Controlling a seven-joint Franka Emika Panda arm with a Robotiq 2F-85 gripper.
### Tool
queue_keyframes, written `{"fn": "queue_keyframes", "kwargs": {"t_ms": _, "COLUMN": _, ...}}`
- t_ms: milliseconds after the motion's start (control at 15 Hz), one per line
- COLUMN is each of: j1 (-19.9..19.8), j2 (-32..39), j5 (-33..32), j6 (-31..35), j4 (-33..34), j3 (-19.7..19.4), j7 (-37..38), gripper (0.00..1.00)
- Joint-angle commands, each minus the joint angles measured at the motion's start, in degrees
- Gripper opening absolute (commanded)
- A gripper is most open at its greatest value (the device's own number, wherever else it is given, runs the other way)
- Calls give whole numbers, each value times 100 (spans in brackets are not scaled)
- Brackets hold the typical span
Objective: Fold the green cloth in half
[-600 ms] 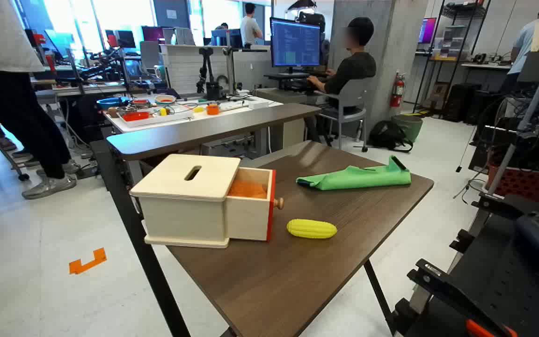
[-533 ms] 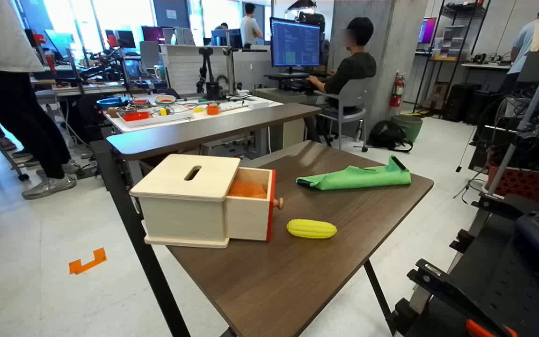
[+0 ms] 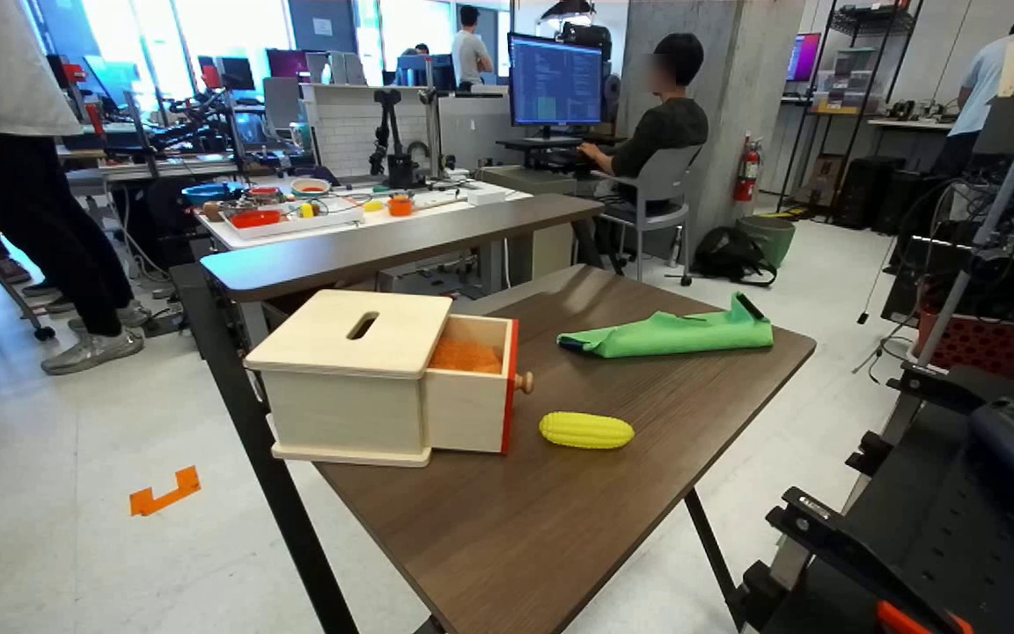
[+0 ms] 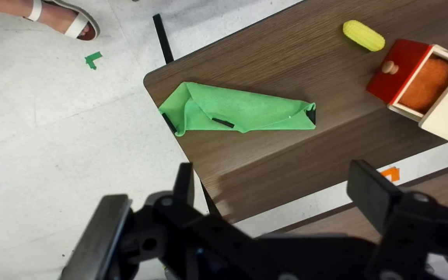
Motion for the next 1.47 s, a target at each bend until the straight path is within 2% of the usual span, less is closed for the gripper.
{"fn": "queue_keyframes", "kwargs": {"t_ms": 0, "j1": -33, "j2": 453, "j5": 130, "j6": 770, "j4": -29, "j3": 25, "j7": -18, "gripper": 100}}
{"fn": "queue_keyframes", "kwargs": {"t_ms": 333, "j1": -28, "j2": 1489, "j5": 291, "j6": 1919, "j4": -12, "j3": -28, "j7": -213, "gripper": 100}}
{"fn": "queue_keyframes", "kwargs": {"t_ms": 667, "j1": -222, "j2": 2705, "j5": 251, "j6": 2619, "j4": 185, "j3": -65, "j7": -258, "gripper": 100}}
{"fn": "queue_keyframes", "kwargs": {"t_ms": 1000, "j1": -611, "j2": 3905, "j5": 374, "j6": 2945, "j4": 727, "j3": -22, "j7": -582, "gripper": 100}}
{"fn": "queue_keyframes", "kwargs": {"t_ms": 1400, "j1": -990, "j2": 4938, "j5": 263, "j6": 2930, "j4": 1359, "j3": 25, "j7": -737, "gripper": 100}}
